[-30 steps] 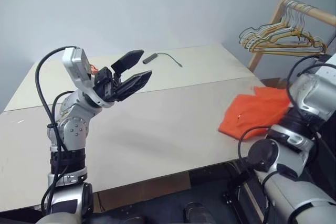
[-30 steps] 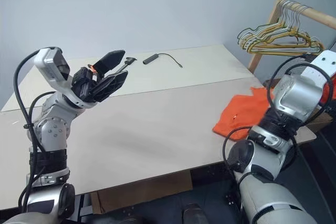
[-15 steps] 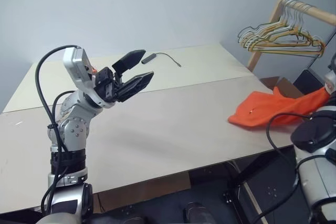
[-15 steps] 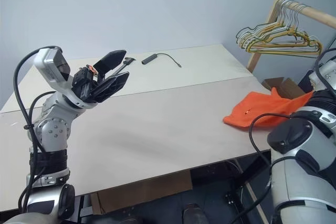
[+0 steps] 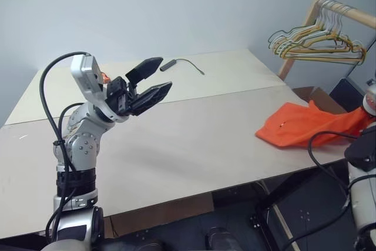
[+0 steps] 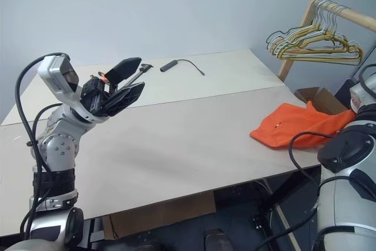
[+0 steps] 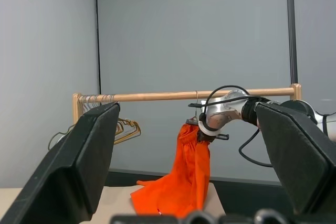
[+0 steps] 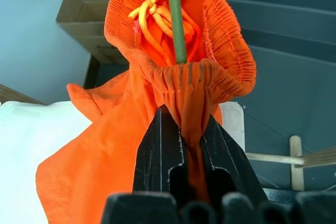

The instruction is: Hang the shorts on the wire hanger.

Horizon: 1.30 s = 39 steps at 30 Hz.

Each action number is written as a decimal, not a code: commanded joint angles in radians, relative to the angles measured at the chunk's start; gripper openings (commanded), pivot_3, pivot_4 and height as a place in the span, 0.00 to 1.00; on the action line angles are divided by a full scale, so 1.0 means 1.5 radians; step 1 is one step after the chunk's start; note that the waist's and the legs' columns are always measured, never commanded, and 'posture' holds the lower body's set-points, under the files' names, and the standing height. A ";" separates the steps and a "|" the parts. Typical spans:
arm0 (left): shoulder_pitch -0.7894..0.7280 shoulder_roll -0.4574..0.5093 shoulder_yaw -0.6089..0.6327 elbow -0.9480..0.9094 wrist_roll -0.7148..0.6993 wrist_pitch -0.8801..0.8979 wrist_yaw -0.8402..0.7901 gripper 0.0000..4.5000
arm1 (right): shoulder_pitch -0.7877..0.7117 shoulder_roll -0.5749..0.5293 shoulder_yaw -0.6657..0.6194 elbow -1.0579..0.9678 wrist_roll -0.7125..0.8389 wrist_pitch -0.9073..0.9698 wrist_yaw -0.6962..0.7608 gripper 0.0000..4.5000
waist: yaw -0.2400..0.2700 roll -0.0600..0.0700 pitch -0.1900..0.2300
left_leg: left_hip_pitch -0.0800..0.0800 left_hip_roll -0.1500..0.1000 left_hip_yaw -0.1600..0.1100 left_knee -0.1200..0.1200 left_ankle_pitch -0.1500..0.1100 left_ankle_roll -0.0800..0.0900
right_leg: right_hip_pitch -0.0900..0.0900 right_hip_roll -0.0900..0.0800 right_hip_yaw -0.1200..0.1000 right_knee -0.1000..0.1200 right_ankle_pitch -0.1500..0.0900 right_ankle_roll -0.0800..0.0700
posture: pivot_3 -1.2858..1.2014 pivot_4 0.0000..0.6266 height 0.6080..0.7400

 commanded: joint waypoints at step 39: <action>0.077 0.098 0.034 -0.031 0.070 -0.031 0.014 1.00 | 0.211 0.149 0.697 -0.523 -0.324 -0.345 0.411 0.99 | -0.003 0.001 0.000 | 0.000 0.001 0.003 0.000 0.000 0.000 | -0.003 0.000 0.004 0.002 0.002 0.002 | 0.52 0.00 1.00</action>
